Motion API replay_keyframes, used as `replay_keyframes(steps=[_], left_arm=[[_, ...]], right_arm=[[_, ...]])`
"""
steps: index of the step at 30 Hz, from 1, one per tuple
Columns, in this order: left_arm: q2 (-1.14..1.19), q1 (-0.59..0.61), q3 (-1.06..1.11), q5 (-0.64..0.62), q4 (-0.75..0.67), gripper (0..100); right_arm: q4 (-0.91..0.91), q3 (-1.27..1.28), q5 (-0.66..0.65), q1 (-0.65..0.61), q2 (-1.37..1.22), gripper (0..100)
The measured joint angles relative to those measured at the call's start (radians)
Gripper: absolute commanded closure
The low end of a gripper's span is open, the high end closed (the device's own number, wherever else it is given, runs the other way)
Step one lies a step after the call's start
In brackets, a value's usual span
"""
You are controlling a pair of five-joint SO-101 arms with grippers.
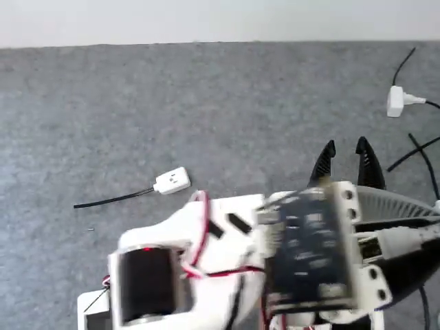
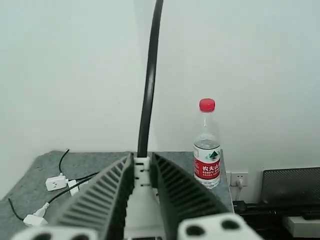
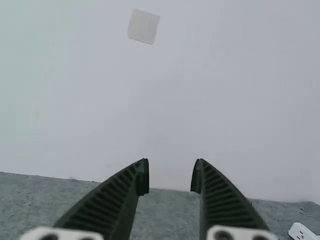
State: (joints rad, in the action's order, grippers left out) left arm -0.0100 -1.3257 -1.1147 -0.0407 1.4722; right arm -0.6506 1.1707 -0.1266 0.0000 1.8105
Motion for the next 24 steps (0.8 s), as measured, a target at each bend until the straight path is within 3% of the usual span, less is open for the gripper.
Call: replay_keyframes(steps=[10,24], left_arm=[[-0.009,0.000,0.000,0.000,0.002,99],[0.054,0.081,0.002,0.000,-0.109,99]], right_arm=[[0.101,0.115,0.000,0.020,-0.002,83.6],[0.035,0.083,0.000,-0.129,-0.003,83.5]])
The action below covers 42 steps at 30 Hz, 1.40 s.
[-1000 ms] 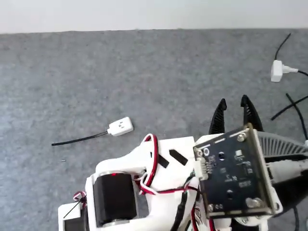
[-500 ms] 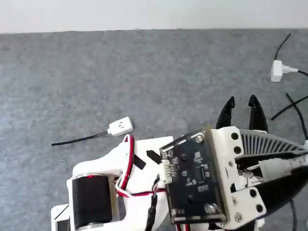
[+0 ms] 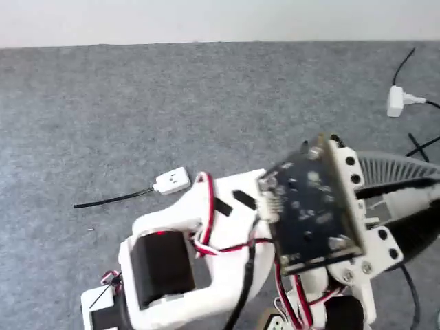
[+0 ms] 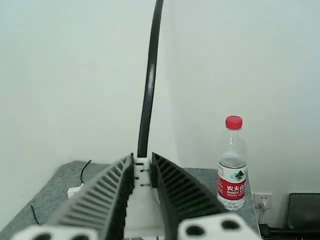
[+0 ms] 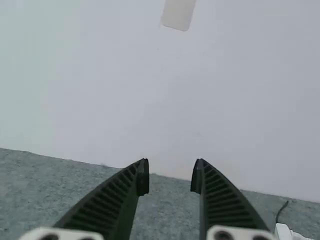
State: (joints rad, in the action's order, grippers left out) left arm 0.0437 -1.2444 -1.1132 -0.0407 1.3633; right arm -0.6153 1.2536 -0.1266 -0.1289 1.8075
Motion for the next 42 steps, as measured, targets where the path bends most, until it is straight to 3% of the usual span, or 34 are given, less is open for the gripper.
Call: replay_keyframes(steps=[27,34,42], left_arm=[[0.011,-0.048,0.000,0.000,0.009,99],[0.011,-0.120,0.000,0.207,0.081,99],[0.011,-0.132,0.000,0.230,0.081,99]], right_arm=[[-0.006,-0.012,-0.037,-0.011,0.005,83.6],[-0.006,-0.012,-0.037,-0.011,0.005,83.6],[-0.006,-0.012,-0.040,-0.011,0.005,83.6]])
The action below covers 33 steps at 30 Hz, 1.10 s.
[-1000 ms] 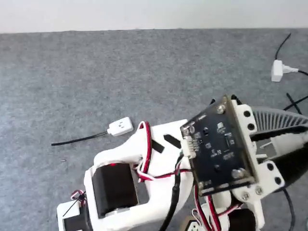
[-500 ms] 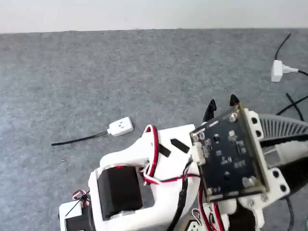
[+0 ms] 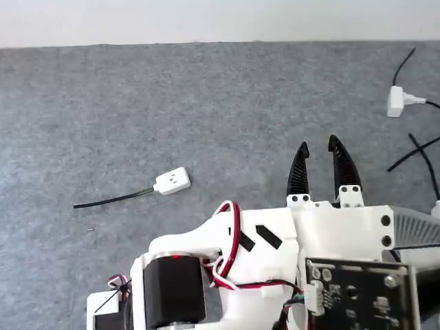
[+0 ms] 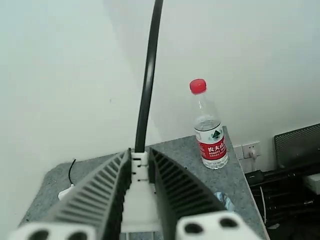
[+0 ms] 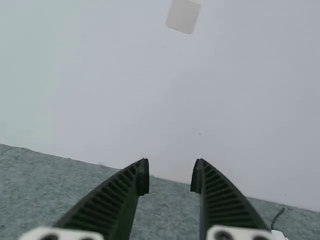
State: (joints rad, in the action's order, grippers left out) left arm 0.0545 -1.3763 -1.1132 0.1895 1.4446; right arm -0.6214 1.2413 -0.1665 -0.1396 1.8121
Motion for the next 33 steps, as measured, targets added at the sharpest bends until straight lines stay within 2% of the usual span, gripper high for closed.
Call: replay_keyframes(steps=[5,10,15,25,33], left_arm=[[0.000,0.000,0.000,-0.002,0.000,99],[0.000,-0.002,0.000,-0.100,0.000,99],[0.000,0.002,0.000,-0.112,0.000,99],[0.000,0.143,0.000,-0.115,-0.071,99],[0.000,0.157,0.000,-0.115,-0.081,99]], right_arm=[[-0.009,0.000,-0.002,0.000,0.000,83.6],[-0.020,0.000,-0.002,0.000,0.000,83.6],[-0.020,0.000,-0.003,0.000,0.000,83.6],[-0.061,-0.074,-0.003,0.002,0.000,83.7],[-0.063,-0.089,-0.003,-0.002,0.000,83.7]])
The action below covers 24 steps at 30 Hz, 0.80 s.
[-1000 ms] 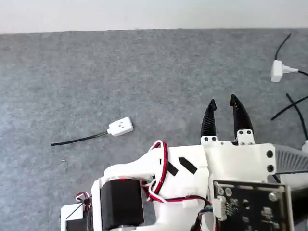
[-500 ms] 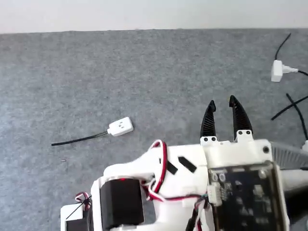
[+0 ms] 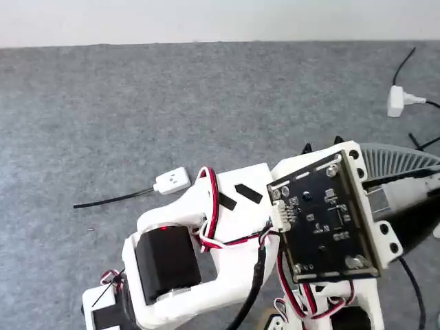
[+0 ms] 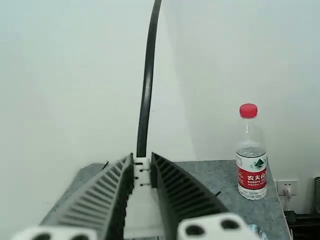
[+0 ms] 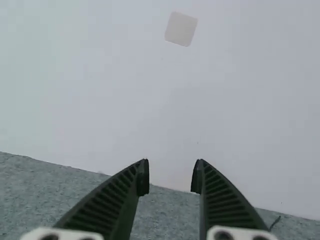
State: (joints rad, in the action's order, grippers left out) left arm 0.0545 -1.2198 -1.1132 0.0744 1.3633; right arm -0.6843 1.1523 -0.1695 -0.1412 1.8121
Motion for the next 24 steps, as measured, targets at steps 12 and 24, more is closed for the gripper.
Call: replay_keyframes(steps=[12,24], left_arm=[[0.000,-0.038,0.000,0.002,0.046,99],[0.000,-0.080,0.000,0.063,0.101,99]], right_arm=[[0.000,0.000,0.000,0.000,0.000,83.8],[0.000,-0.002,-0.003,0.000,0.002,83.8]])
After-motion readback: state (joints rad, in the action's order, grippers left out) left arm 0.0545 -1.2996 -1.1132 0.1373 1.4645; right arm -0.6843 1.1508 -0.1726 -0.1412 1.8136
